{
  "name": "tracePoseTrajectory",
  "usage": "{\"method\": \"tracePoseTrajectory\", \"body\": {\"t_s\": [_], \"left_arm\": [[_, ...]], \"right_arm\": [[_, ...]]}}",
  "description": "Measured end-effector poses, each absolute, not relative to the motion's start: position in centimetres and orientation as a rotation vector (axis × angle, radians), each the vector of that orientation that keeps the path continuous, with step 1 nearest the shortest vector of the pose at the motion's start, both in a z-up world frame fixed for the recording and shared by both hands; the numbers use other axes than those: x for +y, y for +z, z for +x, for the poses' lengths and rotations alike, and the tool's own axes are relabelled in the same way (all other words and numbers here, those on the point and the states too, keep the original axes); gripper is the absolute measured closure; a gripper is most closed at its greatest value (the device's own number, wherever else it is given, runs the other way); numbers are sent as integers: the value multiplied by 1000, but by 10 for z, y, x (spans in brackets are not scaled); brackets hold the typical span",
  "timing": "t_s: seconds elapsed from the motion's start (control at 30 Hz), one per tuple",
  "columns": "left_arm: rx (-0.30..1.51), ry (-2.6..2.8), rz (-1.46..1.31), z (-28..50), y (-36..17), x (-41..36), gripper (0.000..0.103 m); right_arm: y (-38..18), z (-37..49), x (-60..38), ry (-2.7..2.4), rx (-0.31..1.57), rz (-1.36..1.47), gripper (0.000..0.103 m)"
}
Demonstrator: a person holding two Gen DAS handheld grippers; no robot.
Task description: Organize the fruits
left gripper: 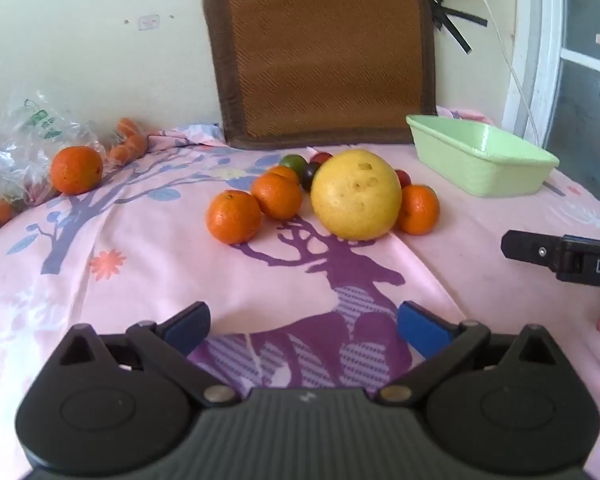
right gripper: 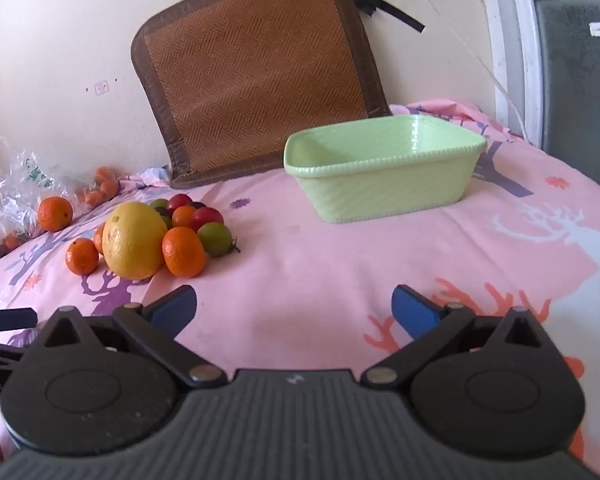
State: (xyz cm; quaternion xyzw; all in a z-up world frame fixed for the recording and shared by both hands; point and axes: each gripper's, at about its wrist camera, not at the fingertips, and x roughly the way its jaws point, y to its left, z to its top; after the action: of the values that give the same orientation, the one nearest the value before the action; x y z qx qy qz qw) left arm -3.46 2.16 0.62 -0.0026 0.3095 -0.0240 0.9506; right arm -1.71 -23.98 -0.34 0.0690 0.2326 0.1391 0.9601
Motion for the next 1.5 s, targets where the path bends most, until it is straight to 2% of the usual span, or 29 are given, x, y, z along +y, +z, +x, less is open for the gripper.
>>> {"method": "tracePoseTrajectory", "body": {"t_s": [0.17, 0.23, 0.37, 0.57, 0.63, 1.1, 1.5], "left_arm": [[448, 78, 30, -50, 18, 48, 0], [437, 59, -71, -49, 21, 65, 0], [441, 53, -217, -46, 18, 90, 0], [411, 51, -323, -53, 13, 107, 0], [412, 45, -348, -53, 12, 110, 0], [392, -5, -456, -58, 10, 122, 0], [404, -17, -479, -56, 9, 125, 0]], "right_arm": [[23, -16, -191, 428, 332, -98, 10], [27, -8, -169, 490, 320, -167, 16], [30, 21, -148, 562, 403, -110, 31], [27, 50, -139, 634, 527, -12, 38], [23, 51, -138, 680, 604, 26, 44], [33, -37, -111, 860, 466, -286, 45], [28, -39, -106, 824, 449, -291, 44]]}}
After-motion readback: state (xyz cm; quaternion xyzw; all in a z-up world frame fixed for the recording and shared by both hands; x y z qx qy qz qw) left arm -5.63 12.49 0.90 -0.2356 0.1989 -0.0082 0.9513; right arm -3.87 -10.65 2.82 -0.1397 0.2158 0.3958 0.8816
